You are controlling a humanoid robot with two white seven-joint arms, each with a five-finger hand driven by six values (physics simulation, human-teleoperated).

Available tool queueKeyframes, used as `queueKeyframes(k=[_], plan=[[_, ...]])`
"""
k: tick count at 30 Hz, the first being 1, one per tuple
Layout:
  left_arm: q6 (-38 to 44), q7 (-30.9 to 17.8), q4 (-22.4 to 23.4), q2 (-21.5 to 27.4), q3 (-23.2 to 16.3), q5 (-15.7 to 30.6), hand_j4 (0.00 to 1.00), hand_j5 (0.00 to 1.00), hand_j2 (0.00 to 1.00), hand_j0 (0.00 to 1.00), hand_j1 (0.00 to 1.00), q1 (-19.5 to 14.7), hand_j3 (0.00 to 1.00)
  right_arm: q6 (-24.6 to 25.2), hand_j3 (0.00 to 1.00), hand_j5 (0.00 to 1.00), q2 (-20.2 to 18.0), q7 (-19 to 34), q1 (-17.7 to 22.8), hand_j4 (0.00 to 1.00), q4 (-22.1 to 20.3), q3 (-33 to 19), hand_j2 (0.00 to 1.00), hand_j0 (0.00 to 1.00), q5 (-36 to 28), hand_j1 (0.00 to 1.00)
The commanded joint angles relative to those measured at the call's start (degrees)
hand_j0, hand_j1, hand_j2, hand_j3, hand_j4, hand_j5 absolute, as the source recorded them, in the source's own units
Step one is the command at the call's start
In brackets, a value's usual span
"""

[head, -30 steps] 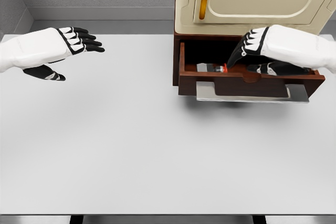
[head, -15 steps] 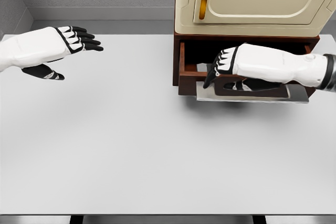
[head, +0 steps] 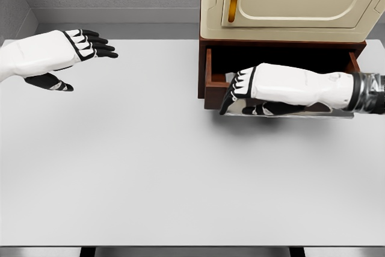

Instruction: Put the switch into the drawer with left arm, and close the drawer with right arm

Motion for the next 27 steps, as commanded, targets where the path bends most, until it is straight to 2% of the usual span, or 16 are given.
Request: queueKeyframes(k=[1, 8, 11, 14, 27], plan=[[0.1, 0.0, 0.0, 0.1, 0.1, 0.4, 1.0, 1.0, 1.0, 1.0, 1.0, 0.0, 1.0, 0.1, 0.61, 0.61, 1.3, 0.0, 0.0, 0.61, 0.1, 0.4, 0.61, 0.61, 0.1, 0.61], [0.1, 0.0, 0.0, 0.1, 0.4, 0.4, 1.0, 1.0, 1.0, 1.0, 1.0, 0.0, 1.0, 0.1, 0.62, 0.62, 1.0, 0.0, 0.4, 0.62, 0.1, 1.1, 0.62, 0.62, 0.5, 0.62], [0.1, 0.0, -0.1, 0.1, 0.4, 0.4, 1.0, 1.0, 1.0, 1.0, 1.0, 0.0, 1.0, 0.1, 0.63, 0.63, -1.7, 0.0, 0.6, 0.63, 0.2, 1.0, 0.63, 0.63, 0.5, 0.63], [0.1, 0.0, -0.2, 0.1, 0.4, 0.4, 1.0, 1.0, 1.0, 1.0, 1.0, 0.0, 1.0, 0.1, 0.63, 0.63, -2.4, 0.0, 0.7, 0.63, 0.2, 1.0, 0.63, 0.63, 0.5, 0.63], [0.1, 0.0, 0.0, 0.5, 0.4, 0.4, 1.0, 1.0, 1.0, 1.0, 1.0, 0.0, 1.0, 0.1, 0.63, 0.63, -2.1, -0.1, 0.5, 0.63, 0.5, 0.6, 0.63, 0.63, 0.6, 0.63]])
